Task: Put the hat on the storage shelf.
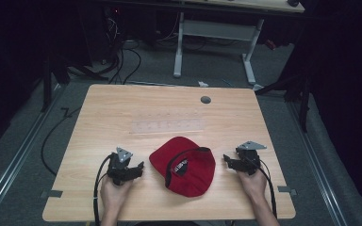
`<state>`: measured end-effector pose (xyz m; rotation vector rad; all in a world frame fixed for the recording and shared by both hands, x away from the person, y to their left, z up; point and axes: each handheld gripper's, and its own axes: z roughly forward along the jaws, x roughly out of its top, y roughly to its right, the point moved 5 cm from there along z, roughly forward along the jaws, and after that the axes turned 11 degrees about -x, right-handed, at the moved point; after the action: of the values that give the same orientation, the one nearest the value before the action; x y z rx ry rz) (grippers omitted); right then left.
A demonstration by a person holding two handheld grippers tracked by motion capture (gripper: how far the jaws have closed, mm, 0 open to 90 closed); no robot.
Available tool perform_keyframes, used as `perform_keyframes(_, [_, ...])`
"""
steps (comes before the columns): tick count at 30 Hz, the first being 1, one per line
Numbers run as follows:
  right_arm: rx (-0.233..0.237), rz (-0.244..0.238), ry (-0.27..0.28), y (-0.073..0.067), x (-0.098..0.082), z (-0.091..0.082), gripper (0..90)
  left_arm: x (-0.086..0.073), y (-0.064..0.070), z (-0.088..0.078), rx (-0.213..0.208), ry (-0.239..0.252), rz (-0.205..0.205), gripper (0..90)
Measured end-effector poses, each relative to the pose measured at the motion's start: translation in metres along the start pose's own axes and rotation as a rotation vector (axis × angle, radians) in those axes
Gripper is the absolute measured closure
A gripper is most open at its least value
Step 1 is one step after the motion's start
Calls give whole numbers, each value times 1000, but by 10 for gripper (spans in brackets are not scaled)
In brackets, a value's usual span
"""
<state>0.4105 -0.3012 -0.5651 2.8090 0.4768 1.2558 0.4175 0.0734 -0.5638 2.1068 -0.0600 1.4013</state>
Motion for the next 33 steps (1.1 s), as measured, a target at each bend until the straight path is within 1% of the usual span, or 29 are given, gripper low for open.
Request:
perform_keyframes(7, [-1,-2,1,0,0,0,342,0,0,0,0,0,0,267])
perform_keyframes(14, [2,-5,-2,-1,1,1,315,0,0,0,0,-1,0,267])
perform_keyframes(25, [-2,1,-4,-2,1,1,316,0,0,0,2,2,-3,263])
perform_keyframes(27, [-3,3,-3,-2,1,1,325,0,0,0,2,2,-3,262])
perform_keyframes(30, [-9,9,-15,-1,1,-1,386,0,0,0,2,2,-2,262])
perform_keyframes(31, [-7,14,-19,0,1,-1,398,0,0,0,2,2,-2,261])
perform_keyframes(33, [18,32,-22,0,2,-4,411,0,0,0,2,2,-2,262])
